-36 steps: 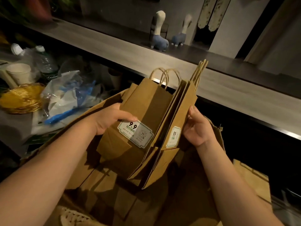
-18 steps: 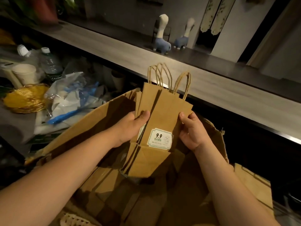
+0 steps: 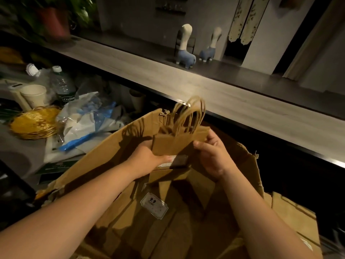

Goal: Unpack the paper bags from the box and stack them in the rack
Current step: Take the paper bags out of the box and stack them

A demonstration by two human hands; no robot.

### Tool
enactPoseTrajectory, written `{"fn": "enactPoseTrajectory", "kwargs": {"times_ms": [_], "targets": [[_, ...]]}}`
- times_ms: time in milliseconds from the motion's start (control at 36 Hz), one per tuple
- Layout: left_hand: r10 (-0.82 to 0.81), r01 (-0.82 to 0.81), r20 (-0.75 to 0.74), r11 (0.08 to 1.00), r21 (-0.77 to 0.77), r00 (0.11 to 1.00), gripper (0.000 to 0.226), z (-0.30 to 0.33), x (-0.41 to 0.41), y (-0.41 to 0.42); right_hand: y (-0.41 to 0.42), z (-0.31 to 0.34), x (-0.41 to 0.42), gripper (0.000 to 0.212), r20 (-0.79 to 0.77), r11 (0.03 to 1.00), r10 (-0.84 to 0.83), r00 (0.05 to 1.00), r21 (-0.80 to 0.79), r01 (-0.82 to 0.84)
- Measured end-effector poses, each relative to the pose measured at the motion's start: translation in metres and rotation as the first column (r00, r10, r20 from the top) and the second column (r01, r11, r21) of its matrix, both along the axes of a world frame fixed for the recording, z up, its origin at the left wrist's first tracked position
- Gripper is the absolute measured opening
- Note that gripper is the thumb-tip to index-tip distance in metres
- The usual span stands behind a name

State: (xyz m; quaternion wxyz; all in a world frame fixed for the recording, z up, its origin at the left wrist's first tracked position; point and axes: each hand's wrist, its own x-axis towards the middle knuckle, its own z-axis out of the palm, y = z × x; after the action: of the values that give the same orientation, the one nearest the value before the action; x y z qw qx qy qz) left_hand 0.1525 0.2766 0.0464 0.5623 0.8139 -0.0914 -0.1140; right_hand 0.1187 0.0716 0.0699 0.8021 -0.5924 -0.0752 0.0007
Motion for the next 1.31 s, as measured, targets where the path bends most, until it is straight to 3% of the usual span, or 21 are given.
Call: {"fn": "enactPoseTrajectory", "kwargs": {"times_ms": [83, 167, 250, 361, 444, 611, 722, 861, 1194, 1306], "targets": [[-0.026, 0.027, -0.063, 0.999, 0.018, 0.998, 0.030, -0.003, -0.002, 0.004, 0.002, -0.006, 0.000, 0.022, -0.025, 0.986, 0.025, 0.999, -0.167, -0.029], [-0.138, 0.156, -0.179, 0.984, 0.090, 0.974, 0.029, -0.013, -0.001, 0.008, 0.005, -0.015, 0.001, 0.028, -0.114, 0.935, -0.021, 0.993, -0.353, -0.021], [-0.075, 0.106, -0.272, 0.989, 0.100, 0.959, 0.036, -0.022, -0.001, 0.007, 0.007, -0.022, 0.001, 0.031, -0.200, 0.902, -0.063, 0.978, -0.431, -0.030], [-0.004, 0.020, -0.320, 0.999, 0.046, 0.948, 0.035, -0.029, -0.004, 0.001, 0.010, -0.024, 0.001, 0.033, -0.230, 0.887, -0.072, 0.970, -0.459, -0.043], [0.033, -0.024, -0.271, 0.999, 0.036, 0.962, 0.024, -0.025, -0.001, 0.000, 0.010, -0.024, -0.001, 0.032, -0.179, 0.887, -0.113, 0.977, -0.462, 0.018], [0.074, -0.085, -0.178, 0.995, -0.054, 0.981, 0.019, -0.008, 0.013, 0.006, 0.004, -0.019, 0.001, 0.025, -0.058, 0.933, -0.201, 0.978, -0.316, 0.173], [0.038, -0.065, -0.290, 0.995, -0.081, 0.956, 0.031, -0.015, 0.016, 0.010, 0.007, -0.024, 0.002, 0.028, -0.183, 0.902, -0.190, 0.965, -0.421, 0.098], [0.001, -0.054, -0.358, 0.989, -0.137, 0.934, 0.035, -0.025, 0.015, 0.003, 0.014, -0.034, 0.000, 0.059, -0.350, 0.854, -0.185, 0.918, -0.519, -0.025], [0.005, -0.119, -0.444, 0.966, -0.228, 0.896, 0.043, -0.031, 0.018, 0.000, 0.015, -0.033, -0.001, 0.052, -0.378, 0.858, -0.157, 0.913, -0.510, -0.064], [-0.015, -0.117, -0.461, 0.959, -0.257, 0.887, 0.041, -0.026, 0.018, 0.000, 0.013, -0.033, -0.001, 0.051, -0.378, 0.905, -0.138, 0.915, -0.423, -0.038]]}}
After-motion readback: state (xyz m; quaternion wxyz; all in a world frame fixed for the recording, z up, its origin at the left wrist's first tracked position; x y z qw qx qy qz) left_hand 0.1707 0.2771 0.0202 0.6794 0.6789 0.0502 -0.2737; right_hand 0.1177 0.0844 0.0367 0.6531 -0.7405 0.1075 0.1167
